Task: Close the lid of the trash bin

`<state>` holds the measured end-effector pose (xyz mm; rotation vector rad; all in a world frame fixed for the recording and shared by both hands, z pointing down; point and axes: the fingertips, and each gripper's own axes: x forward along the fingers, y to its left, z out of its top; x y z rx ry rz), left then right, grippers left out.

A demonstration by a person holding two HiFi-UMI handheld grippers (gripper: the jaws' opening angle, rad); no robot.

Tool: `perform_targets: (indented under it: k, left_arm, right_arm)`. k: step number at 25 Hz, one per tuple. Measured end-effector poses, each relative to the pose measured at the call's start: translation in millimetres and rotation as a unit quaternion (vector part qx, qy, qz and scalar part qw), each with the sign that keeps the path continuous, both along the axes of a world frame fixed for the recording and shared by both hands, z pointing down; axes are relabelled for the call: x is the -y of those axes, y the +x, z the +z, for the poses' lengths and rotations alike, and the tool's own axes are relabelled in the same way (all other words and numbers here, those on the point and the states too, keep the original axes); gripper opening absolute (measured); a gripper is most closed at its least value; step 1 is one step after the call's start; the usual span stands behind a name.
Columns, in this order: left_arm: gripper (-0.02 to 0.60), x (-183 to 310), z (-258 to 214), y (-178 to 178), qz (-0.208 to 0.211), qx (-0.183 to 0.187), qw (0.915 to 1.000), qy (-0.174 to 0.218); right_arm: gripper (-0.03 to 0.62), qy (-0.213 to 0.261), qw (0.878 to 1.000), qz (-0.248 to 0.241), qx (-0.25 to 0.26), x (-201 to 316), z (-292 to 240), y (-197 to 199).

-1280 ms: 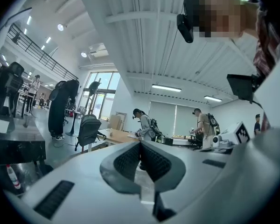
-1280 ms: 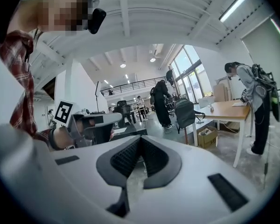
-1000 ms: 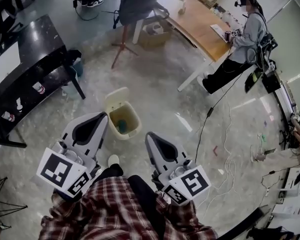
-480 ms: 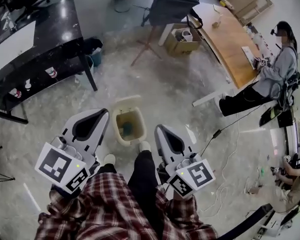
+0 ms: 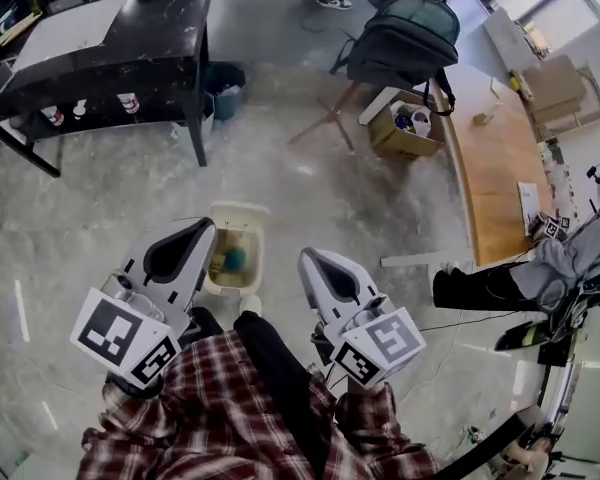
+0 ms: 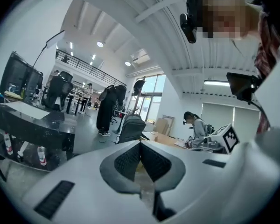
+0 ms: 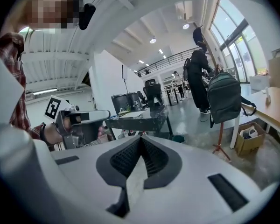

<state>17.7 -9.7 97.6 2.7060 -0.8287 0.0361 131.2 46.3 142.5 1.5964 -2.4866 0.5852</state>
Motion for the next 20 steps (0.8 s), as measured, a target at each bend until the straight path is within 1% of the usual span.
perform_targets:
  k: [4,9,12,15,20]
  left_arm:
    - [0.011,-9,13,1,-0.041,0.01,0.9989,-0.02]
    - [0.011,-4,29,-2,-0.064,0.018,0.997,-0.039]
    - [0.011,7,42,-6,-0.072,0.02,0.9961,-0.045]
    - [0.012,12,62,-7,-0.076,0.028,0.9948,-0.062]
    - [0.012,34,107,-9,-0.076,0.047,0.9927,-0.082]
  right_arm:
    - [0.014,-0.022,0.999,-0.037,0.002,6,17,15]
    - [0.014,-0.044,0.997,-0.057,0.003,23,39,17]
    - [0.014,-0.057,0.997,-0.059,-0.003,40,58,16]
    - [0.014,-0.07,0.995,-0.064,-0.019,57,82,20]
    - [0.014,-0.091,0.992,-0.075,-0.031,94,131,18]
